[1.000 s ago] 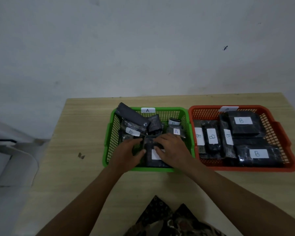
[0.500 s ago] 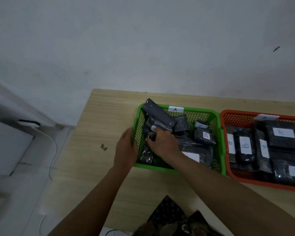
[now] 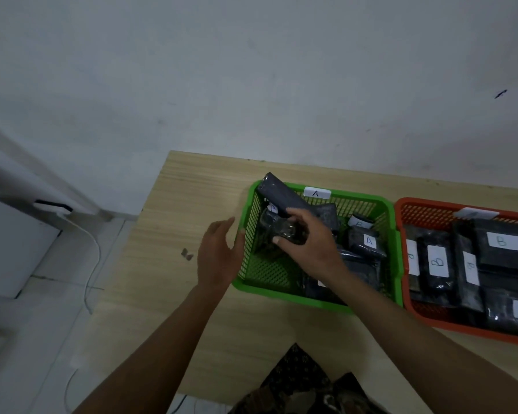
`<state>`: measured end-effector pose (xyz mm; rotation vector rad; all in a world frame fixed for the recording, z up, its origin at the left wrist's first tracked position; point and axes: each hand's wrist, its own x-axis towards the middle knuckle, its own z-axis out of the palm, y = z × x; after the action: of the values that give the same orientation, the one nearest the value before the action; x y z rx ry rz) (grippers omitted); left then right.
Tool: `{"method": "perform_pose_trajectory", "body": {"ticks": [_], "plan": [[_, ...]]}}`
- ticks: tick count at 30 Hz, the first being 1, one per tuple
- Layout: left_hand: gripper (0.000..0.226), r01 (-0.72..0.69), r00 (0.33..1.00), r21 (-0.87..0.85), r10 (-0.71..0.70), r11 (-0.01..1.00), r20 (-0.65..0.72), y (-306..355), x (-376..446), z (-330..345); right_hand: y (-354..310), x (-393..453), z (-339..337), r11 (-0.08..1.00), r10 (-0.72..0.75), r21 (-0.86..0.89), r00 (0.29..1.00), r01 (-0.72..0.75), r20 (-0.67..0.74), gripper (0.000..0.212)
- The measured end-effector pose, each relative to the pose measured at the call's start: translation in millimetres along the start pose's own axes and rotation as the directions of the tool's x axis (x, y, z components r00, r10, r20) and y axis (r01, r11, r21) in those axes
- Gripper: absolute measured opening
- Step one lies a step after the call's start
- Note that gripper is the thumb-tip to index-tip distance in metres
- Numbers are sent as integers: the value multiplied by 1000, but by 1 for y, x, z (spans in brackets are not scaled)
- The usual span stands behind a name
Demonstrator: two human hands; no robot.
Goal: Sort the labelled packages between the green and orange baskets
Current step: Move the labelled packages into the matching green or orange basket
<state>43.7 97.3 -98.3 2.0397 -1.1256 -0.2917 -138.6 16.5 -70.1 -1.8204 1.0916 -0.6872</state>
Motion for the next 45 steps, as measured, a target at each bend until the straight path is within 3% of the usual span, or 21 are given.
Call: {"method": "perform_pose_trajectory", "body": {"ticks": [2,3,5,8,9,11,13,15,18,21,23,25,27,29,32,35,39,45], "plan": [[43,47,997,16,-46,999,-59,14,6,-6,-2,-6,-12,967,-238,-104,969,231,-62,51],[49,74,997,-14,-74,997,-22,20,9,-9,-2,-11,-16,933,-336,-156,940,324,-59,50],[62,210,963,-192,-168,959,213,35,13,-12,1,-20,-20,861,-474,-214,880,462,-9,45],[63,615,714,-419,-247,668,655,58,14,-10,7,-32,-21,789,-574,-221,816,573,64,36],[56,675,664,-434,-233,597,711,61,14,-7,9,-36,-21,782,-582,-213,809,585,83,35],[43,726,631,-465,-221,507,744,65,11,-2,12,-42,-23,787,-570,-211,814,580,112,37],[39,748,637,-524,-221,408,738,66,9,1,16,-48,-26,831,-519,-179,850,527,92,45],[40,748,655,-575,-230,330,720,66,8,3,18,-51,-29,904,-415,-120,910,411,-15,52],[46,739,674,-611,-280,284,684,66,7,6,20,-45,-28,967,-241,-109,966,231,-94,61],[50,731,682,-616,-317,292,659,63,2,7,23,-35,-21,972,-115,-205,993,119,32,75],[42,703,711,-604,-348,376,611,58,-2,8,26,-30,-16,965,-54,-251,995,72,78,76],[35,569,821,-537,-399,622,408,50,-3,8,28,-27,-11,957,-32,-283,994,61,108,75],[33,360,933,-354,-328,863,149,39,-2,6,29,-27,-6,944,-32,-320,986,84,164,72],[34,221,975,-198,-216,955,46,28,1,4,29,-28,0,923,-39,-361,966,133,254,71],[40,247,961,-117,-227,962,159,12,9,6,25,-25,10,883,-11,-436,934,177,357,65],[23,260,926,-89,-222,961,305,0,17,11,21,-18,15,854,35,-490,918,177,394,56],[38,269,928,-92,-232,959,291,-10,18,18,20,-9,15,834,66,-520,904,183,423,51],[36,268,922,-125,-216,955,321,-16,19,17,15,-3,26,703,114,-670,892,238,437,50]]}}
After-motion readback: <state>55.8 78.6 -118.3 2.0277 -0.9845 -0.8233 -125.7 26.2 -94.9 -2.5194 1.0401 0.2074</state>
